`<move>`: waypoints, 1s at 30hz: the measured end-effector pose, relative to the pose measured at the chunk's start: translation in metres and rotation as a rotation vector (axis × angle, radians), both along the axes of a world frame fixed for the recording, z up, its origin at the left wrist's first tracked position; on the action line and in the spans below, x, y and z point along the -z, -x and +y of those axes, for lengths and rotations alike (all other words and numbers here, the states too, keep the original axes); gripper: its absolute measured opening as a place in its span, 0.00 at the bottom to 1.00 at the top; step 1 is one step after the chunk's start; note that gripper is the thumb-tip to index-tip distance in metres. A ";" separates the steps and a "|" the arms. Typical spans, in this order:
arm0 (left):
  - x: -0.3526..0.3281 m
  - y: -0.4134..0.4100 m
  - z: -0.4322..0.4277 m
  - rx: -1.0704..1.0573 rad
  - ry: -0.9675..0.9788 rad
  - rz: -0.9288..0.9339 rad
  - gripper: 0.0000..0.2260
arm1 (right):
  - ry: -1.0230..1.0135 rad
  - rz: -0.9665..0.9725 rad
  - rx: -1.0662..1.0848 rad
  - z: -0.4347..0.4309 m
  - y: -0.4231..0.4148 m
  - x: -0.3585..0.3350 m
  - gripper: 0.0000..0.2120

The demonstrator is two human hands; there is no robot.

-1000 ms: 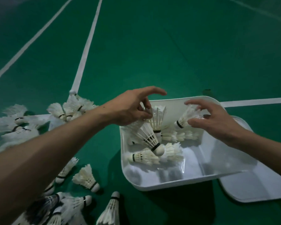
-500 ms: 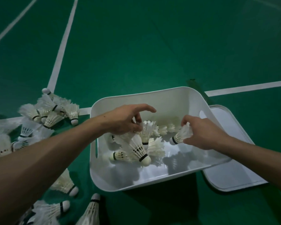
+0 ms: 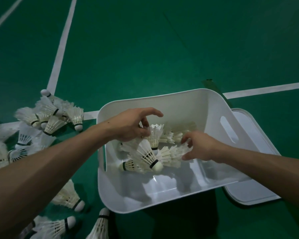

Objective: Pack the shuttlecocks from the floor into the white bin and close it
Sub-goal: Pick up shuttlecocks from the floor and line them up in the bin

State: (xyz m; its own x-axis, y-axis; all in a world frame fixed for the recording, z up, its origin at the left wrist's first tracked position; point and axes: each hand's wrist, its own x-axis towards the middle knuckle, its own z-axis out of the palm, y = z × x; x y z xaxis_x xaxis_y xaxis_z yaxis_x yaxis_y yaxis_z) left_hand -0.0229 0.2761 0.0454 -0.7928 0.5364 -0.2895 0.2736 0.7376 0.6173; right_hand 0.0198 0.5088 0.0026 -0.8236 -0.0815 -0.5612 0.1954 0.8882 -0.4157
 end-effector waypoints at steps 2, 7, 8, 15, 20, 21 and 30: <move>0.001 0.000 -0.002 -0.007 -0.009 -0.003 0.25 | 0.195 -0.096 0.198 -0.002 0.001 0.006 0.25; 0.003 0.000 -0.008 -0.017 -0.019 -0.028 0.24 | 0.333 -0.248 0.379 0.009 0.004 0.006 0.23; 0.003 0.001 -0.009 -0.017 -0.019 -0.025 0.24 | 0.340 -0.251 0.404 0.011 0.004 0.007 0.23; 0.003 0.003 -0.008 -0.053 -0.016 -0.019 0.24 | 0.347 -0.193 0.444 -0.007 0.009 0.020 0.22; 0.003 0.005 -0.002 -0.074 -0.025 -0.011 0.23 | 0.355 -0.140 0.434 -0.004 0.011 0.022 0.22; 0.003 0.004 0.000 -0.076 -0.024 -0.009 0.23 | 0.353 -0.129 0.421 -0.003 0.011 0.023 0.22; 0.004 -0.001 0.009 -0.114 -0.033 -0.001 0.23 | 0.346 -0.076 0.328 0.006 0.006 0.010 0.21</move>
State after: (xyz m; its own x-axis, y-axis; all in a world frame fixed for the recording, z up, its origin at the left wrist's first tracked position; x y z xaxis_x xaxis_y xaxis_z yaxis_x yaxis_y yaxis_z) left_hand -0.0214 0.2855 0.0418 -0.8487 0.4521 -0.2745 0.1885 0.7434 0.6417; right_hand 0.0140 0.5152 -0.0077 -0.7946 -0.0169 -0.6069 0.4838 0.5863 -0.6498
